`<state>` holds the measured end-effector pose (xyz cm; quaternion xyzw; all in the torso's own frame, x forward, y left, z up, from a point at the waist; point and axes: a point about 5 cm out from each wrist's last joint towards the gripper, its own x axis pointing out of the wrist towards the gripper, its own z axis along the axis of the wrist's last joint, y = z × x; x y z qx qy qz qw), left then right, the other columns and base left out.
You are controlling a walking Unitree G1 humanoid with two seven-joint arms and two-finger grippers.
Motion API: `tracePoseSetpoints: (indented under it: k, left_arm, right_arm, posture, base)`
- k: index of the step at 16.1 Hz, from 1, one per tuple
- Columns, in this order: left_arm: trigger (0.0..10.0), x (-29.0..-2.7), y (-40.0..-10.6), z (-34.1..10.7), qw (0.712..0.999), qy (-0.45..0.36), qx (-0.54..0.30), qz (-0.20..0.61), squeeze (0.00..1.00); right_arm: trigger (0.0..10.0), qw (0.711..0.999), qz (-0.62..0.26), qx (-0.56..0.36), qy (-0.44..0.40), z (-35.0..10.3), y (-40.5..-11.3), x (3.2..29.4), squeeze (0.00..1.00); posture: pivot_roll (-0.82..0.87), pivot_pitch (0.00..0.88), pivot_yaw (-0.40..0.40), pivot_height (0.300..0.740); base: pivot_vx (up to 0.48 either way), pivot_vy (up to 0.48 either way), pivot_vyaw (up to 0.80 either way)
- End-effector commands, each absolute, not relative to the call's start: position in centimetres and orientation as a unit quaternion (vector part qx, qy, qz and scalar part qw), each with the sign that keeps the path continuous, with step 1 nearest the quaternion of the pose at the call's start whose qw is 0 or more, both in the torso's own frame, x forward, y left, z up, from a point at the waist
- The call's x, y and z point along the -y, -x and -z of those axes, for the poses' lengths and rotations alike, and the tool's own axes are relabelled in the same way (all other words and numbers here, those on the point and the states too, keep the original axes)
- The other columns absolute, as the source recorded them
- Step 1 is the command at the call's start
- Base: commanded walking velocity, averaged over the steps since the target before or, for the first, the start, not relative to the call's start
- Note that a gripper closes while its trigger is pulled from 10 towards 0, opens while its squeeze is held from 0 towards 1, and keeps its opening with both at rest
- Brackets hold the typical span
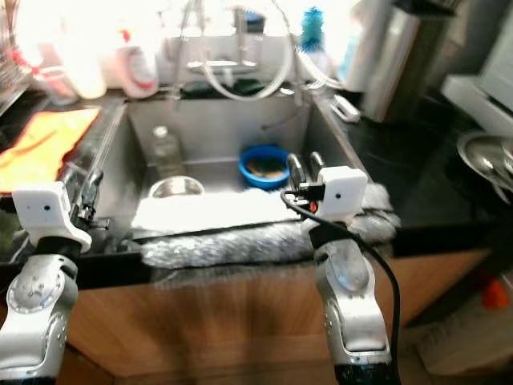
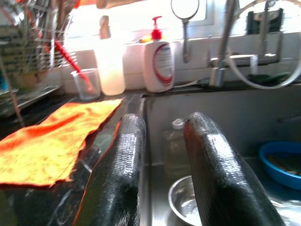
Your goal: Kitchen organization
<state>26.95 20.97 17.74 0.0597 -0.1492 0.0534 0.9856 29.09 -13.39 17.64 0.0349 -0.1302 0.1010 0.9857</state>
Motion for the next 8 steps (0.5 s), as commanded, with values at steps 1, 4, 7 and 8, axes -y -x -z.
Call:
tracePoseSetpoints:
  k: [1, 4, 7, 8]
  left_arm:
    - [10.0, -20.63, -27.38, -17.92, 0.985, -0.063, 0.154, -0.055, 0.0]
    - [10.0, -20.3, -27.64, -17.94, 0.985, -0.059, 0.155, -0.05, 0.0]
    - [10.0, -20.24, -27.72, -17.96, 0.985, -0.062, 0.154, -0.046, 0.0]
    - [10.0, -20.22, -27.8, -17.98, 0.985, -0.063, 0.155, -0.045, 0.0]
  right_arm:
    - [10.0, 0.986, -0.095, 0.131, -0.037, -17.81, -29.33, 13.79, 0.0]
    - [10.0, 0.987, -0.089, 0.13, -0.036, -17.79, -29.52, 14.01, 0.0]
    - [10.0, 0.987, -0.087, 0.13, -0.038, -17.75, -29.54, 14.03, 0.0]
    - [10.0, 0.987, -0.086, 0.13, -0.04, -17.73, -29.53, 13.92, 0.0]
  posture:
    - [-0.06, 0.0, -0.02, 0.74]
    - [-0.06, 0.0, -0.013, 0.74]
    - [-0.06, 0.0, -0.012, 0.74]
    - [-0.05, 0.0, -0.012, 0.74]
  base:
    - [0.0, 0.0, 0.0]
    - [0.0, 0.0, 0.0]
    - [0.0, 0.0, 0.0]
    - [0.0, 0.0, 0.0]
